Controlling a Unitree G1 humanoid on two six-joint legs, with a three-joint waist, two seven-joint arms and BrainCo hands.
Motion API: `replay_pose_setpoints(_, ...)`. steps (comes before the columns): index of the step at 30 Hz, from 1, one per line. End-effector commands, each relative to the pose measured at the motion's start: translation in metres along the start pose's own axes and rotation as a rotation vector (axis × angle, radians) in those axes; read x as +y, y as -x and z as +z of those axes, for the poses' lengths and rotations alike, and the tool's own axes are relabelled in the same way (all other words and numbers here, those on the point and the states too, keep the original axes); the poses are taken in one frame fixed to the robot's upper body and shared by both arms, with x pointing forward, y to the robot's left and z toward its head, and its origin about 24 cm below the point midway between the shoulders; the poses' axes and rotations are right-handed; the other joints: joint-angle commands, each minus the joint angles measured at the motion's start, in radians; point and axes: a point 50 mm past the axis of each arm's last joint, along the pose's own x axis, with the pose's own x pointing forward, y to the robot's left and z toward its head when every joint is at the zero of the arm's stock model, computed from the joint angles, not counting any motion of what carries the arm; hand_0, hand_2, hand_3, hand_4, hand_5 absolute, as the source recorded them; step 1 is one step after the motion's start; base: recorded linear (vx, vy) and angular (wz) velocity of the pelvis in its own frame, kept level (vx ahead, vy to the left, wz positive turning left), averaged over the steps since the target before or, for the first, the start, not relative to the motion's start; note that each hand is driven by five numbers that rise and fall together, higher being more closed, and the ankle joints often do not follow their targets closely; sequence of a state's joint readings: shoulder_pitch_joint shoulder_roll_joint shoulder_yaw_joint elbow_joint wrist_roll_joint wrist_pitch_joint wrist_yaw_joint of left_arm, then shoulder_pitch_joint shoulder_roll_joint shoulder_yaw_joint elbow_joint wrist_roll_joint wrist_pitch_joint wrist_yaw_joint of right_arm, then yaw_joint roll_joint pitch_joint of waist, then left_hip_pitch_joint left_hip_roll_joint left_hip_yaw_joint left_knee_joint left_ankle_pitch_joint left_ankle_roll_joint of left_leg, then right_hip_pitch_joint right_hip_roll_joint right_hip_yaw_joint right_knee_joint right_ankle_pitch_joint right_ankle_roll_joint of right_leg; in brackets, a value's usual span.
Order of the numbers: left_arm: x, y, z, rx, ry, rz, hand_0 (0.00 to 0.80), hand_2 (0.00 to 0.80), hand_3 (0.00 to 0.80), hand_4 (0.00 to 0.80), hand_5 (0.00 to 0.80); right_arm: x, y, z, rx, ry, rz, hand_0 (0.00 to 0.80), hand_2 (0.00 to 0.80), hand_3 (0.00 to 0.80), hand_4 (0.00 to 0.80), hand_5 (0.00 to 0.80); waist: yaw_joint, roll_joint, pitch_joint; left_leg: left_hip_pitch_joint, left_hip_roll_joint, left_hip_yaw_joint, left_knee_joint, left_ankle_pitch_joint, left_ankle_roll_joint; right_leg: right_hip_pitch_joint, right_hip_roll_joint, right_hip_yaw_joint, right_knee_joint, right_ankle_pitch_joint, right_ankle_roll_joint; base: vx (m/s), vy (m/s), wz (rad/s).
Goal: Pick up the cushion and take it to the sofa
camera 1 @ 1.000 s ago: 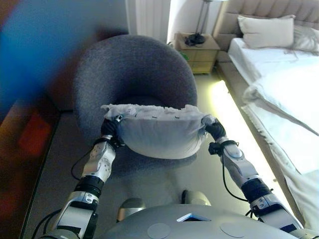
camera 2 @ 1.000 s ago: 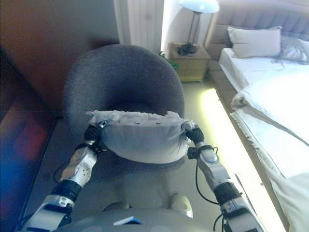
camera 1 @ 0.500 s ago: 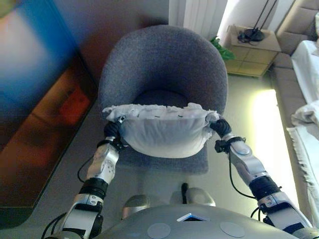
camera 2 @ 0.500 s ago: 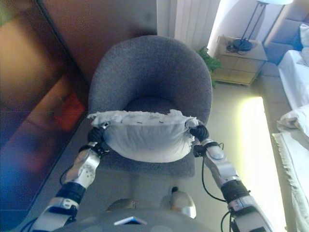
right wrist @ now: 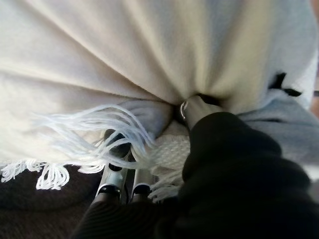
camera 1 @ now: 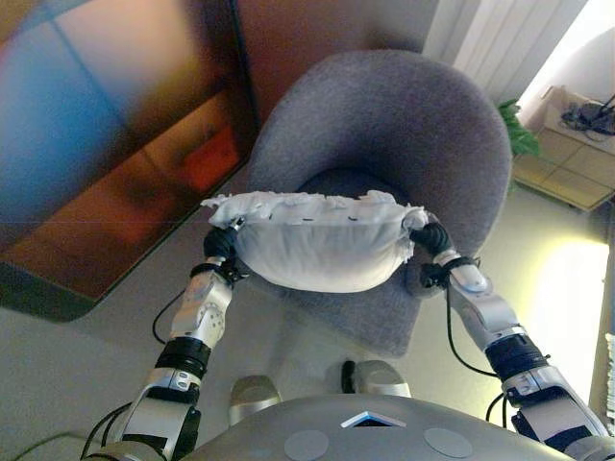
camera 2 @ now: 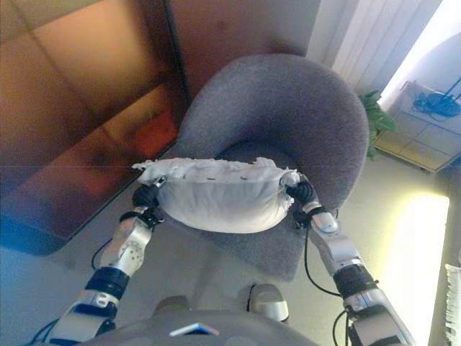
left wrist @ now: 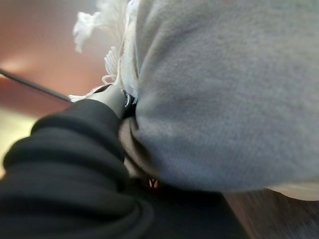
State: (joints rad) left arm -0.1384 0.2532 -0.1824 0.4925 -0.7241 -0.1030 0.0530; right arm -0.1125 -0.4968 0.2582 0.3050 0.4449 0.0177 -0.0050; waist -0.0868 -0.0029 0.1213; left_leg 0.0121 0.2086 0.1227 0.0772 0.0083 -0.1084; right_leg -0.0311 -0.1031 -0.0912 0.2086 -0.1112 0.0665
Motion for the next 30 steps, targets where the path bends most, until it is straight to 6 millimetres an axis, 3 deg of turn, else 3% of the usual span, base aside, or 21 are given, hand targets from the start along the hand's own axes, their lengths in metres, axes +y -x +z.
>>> replay_pose_setpoints(1, -0.043, -0.023, 0.049, -0.198, -0.049, -0.153, 0.8, 0.8, 0.8, 0.8, 0.8, 0.025, -0.019, 0.05, -0.24, -0.09, 0.051, 0.8, 0.8, 0.8, 0.8, 0.8, 0.051, -0.012, -0.029, -0.125, 0.003, -0.043, 0.008, 0.1, -0.037, 0.108, -0.058, 0.0, -0.122, 0.046, 0.049, 0.02, 0.148, -0.24)
replay_pose_setpoints(6, -0.054, -0.024, 0.058, -0.208, -0.119, -0.188, 0.8, 0.8, 0.8, 0.8, 0.8, 0.029, -0.023, 0.051, -0.263, -0.163, -0.008, 0.8, 0.8, 0.8, 0.8, 0.8, 0.068, -0.013, -0.005, -0.161, -0.031, -0.051, 0.095, 0.026, -0.029, 0.104, -0.126, 0.009, -0.112, 0.067, 0.097, 0.095, 0.096, -0.07)
replay_pose_setpoints(13, -0.1, -0.04, 0.117, -0.337, -0.199, -0.303, 0.8, 0.8, 0.8, 0.8, 0.8, 0.022, -0.046, 0.127, -0.454, -0.204, -0.077, 0.8, 0.8, 0.8, 0.8, 0.8, 0.102, -0.035, 0.087, -0.304, -0.061, -0.079, 0.124, 0.031, -0.031, 0.054, -0.174, 0.003, -0.205, 0.139, 0.152, -0.177, 0.017, 0.08)
replay_pose_setpoints(16, -0.107, -0.045, 0.135, -0.354, -0.213, -0.302, 0.8, 0.8, 0.8, 0.8, 0.8, 0.018, -0.049, 0.147, -0.489, -0.199, -0.091, 0.8, 0.8, 0.8, 0.8, 0.8, 0.102, -0.059, 0.102, -0.346, -0.044, -0.082, 0.15, 0.031, -0.041, 0.05, -0.176, 0.002, -0.227, 0.158, 0.158, -0.046, -0.06, 0.01)
replay_pose_setpoints(21, -0.121, -0.053, 0.147, -0.343, -0.23, -0.286, 0.8, 0.8, 0.8, 0.8, 0.8, 0.013, -0.057, 0.166, -0.499, -0.284, -0.098, 0.8, 0.8, 0.8, 0.8, 0.8, 0.099, -0.088, 0.091, -0.393, -0.009, -0.084, 0.206, 0.023, -0.062, 0.069, -0.17, -0.003, -0.252, 0.155, 0.168, 0.061, -0.045, 0.02)
replay_pose_setpoints(30, -0.148, -0.056, 0.166, -0.357, -0.246, -0.318, 0.8, 0.8, 0.8, 0.8, 0.8, -0.001, -0.064, 0.198, -0.538, -0.345, -0.171, 0.8, 0.8, 0.8, 0.8, 0.8, 0.099, -0.096, 0.066, -0.43, 0.013, -0.083, 0.232, 0.025, -0.083, 0.081, -0.169, -0.001, -0.28, 0.155, 0.178, 0.063, -0.001, -0.03)
